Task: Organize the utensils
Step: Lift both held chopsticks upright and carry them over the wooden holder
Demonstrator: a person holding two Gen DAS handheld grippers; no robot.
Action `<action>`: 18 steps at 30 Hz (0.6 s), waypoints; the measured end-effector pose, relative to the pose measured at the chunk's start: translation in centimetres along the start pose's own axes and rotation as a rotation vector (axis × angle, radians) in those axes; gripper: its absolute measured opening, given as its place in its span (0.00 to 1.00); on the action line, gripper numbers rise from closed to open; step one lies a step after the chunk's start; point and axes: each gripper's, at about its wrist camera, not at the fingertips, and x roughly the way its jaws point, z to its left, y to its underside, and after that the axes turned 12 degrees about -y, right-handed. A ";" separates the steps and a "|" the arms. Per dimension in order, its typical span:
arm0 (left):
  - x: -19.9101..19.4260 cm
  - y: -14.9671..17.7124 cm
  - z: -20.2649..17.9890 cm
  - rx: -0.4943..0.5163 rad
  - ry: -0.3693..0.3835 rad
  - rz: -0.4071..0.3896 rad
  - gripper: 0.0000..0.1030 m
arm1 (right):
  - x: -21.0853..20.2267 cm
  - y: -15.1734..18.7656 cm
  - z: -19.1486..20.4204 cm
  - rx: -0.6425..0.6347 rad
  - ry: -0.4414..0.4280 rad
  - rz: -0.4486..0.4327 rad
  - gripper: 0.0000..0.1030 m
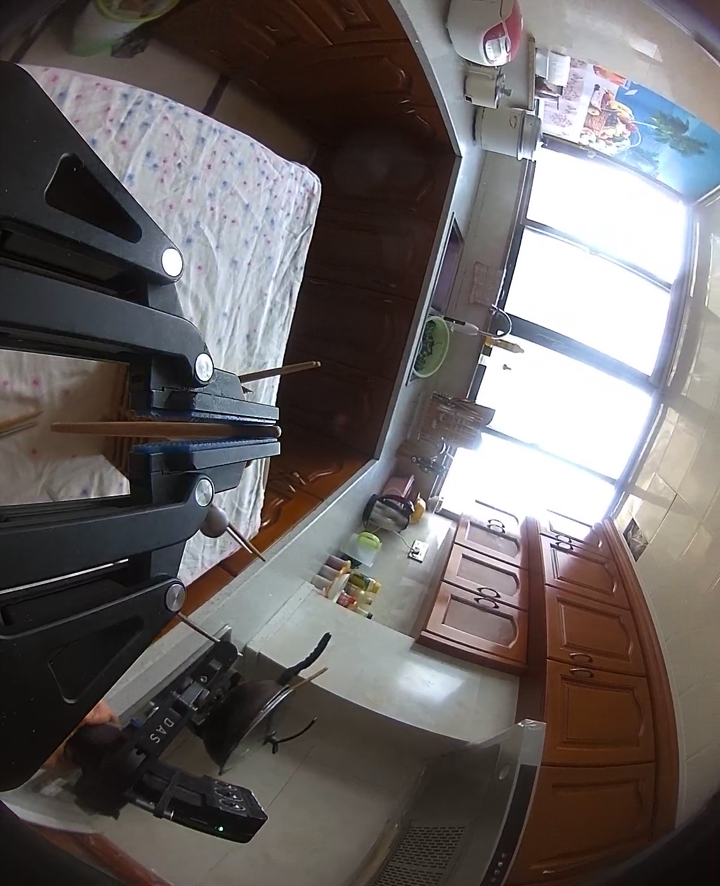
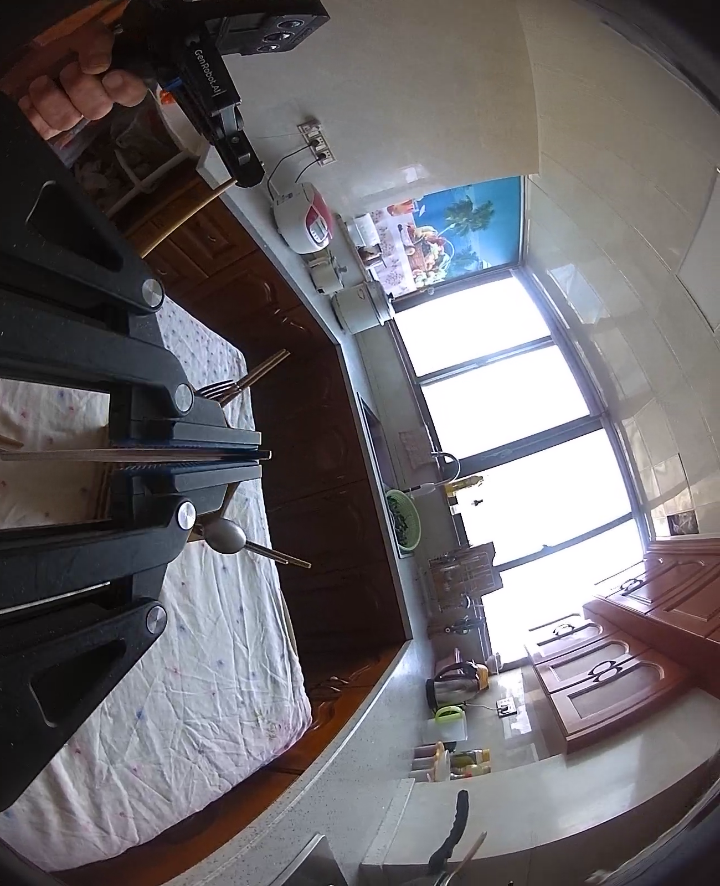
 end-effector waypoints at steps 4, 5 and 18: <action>1.0 -2.0 -0.5 -0.012 0.006 -0.051 0.04 | 0.6 -2.0 -0.4 0.003 0.005 -0.067 0.04; 1.3 -2.5 -0.6 -0.014 0.004 -0.066 0.04 | 0.8 -2.4 -0.5 -0.001 0.006 -0.084 0.04; 6.5 -5.3 -1.1 -0.022 -0.036 -0.158 0.04 | 4.4 -5.7 -1.1 -0.075 0.029 -0.173 0.04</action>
